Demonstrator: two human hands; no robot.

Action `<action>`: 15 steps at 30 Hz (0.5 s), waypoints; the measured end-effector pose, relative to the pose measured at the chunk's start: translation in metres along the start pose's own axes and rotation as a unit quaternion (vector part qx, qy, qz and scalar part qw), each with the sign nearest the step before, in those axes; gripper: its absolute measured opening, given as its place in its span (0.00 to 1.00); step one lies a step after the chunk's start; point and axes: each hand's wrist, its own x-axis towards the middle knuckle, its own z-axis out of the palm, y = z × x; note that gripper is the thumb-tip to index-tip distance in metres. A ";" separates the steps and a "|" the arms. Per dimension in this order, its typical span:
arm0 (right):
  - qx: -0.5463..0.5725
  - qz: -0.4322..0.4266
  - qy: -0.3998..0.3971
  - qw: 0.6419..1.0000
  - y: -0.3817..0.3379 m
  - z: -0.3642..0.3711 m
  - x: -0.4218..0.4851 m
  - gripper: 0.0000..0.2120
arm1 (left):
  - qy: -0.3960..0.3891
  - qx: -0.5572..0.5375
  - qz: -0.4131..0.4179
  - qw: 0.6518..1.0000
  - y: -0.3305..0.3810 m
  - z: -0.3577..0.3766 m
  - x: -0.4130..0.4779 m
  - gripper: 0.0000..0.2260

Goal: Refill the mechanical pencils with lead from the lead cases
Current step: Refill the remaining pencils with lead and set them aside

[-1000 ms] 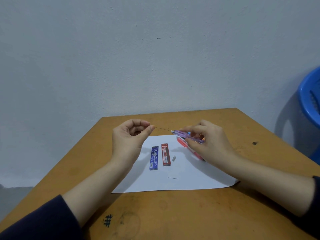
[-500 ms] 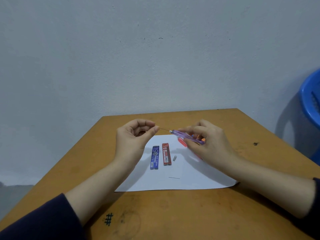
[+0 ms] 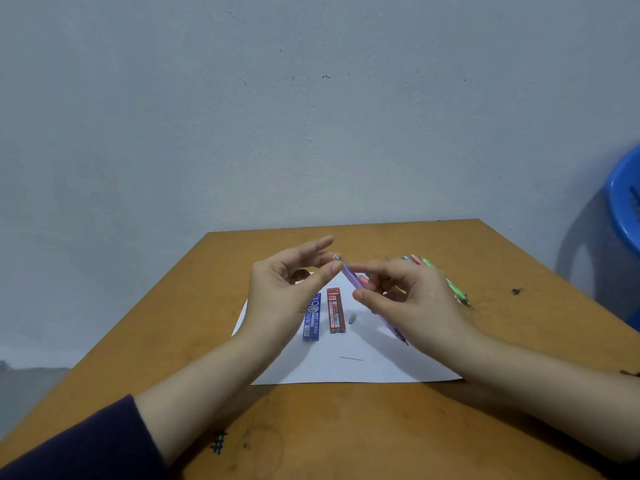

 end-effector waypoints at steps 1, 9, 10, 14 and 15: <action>0.022 0.008 -0.002 1.000 -0.001 0.001 -0.001 0.16 | 0.000 -0.002 -0.001 1.000 0.000 0.001 -0.001 0.14; 0.135 0.032 0.021 0.990 -0.008 0.009 -0.005 0.17 | 0.008 -0.060 -0.021 0.998 0.000 0.007 -0.006 0.14; 0.143 0.034 0.020 0.989 -0.008 0.009 -0.005 0.17 | 0.010 -0.071 -0.024 0.997 0.000 0.007 -0.006 0.13; 0.200 0.024 0.000 0.979 -0.009 0.007 -0.005 0.16 | 0.015 -0.094 -0.020 0.995 0.003 0.007 -0.007 0.12; 0.206 0.023 0.002 0.978 -0.008 0.006 -0.004 0.15 | 0.021 -0.093 -0.012 0.995 0.004 0.006 -0.006 0.11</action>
